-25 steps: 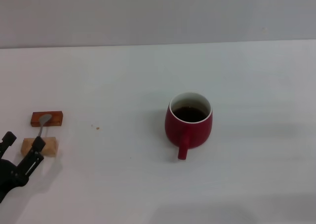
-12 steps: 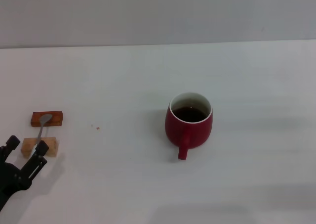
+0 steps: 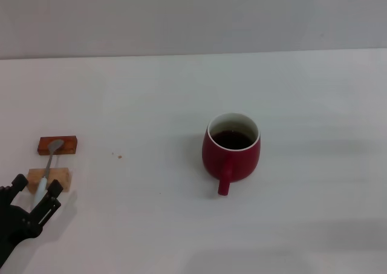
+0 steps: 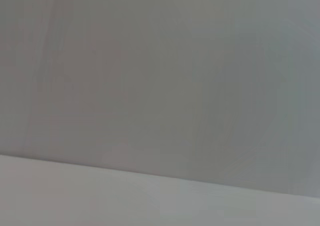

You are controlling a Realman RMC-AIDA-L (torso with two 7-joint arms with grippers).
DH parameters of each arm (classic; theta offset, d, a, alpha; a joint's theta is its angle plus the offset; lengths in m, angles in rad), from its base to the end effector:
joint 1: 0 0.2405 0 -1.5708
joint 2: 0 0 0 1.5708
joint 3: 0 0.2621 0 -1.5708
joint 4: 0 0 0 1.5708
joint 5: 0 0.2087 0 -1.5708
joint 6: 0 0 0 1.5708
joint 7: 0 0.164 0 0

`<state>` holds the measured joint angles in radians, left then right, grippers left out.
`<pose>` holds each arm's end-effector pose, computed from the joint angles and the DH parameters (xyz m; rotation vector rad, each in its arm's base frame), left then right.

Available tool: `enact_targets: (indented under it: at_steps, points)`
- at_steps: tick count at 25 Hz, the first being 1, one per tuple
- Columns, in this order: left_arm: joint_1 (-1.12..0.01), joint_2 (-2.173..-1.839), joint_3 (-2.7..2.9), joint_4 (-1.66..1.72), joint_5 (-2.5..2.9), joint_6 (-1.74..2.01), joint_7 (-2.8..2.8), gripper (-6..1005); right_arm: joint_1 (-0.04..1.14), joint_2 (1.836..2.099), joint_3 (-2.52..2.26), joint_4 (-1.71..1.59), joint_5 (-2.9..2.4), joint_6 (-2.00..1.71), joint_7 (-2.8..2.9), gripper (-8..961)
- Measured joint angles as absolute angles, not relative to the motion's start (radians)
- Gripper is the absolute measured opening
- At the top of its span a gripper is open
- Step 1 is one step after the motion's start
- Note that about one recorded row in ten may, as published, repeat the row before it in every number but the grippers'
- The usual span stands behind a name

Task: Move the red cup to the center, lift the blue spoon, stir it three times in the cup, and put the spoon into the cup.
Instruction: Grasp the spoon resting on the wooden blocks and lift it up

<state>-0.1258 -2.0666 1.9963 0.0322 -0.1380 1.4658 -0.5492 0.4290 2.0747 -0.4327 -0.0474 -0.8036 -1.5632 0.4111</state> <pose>-0.3775 0.2120 -0.0324 -1.7764 -0.8041 -0.8515 0.3328 0.3271 0.0702 -1.2725 0.4026 1.0145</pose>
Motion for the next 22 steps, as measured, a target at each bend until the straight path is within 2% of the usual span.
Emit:
enact_targets:
  at_steps: [22]
  points:
    - [-0.132, -2.056, 2.000, 0.028, -0.138, 1.451, -0.634, 810, 0.443, 2.074, -0.433, -0.057, -0.804, -1.498, 0.408, 467]
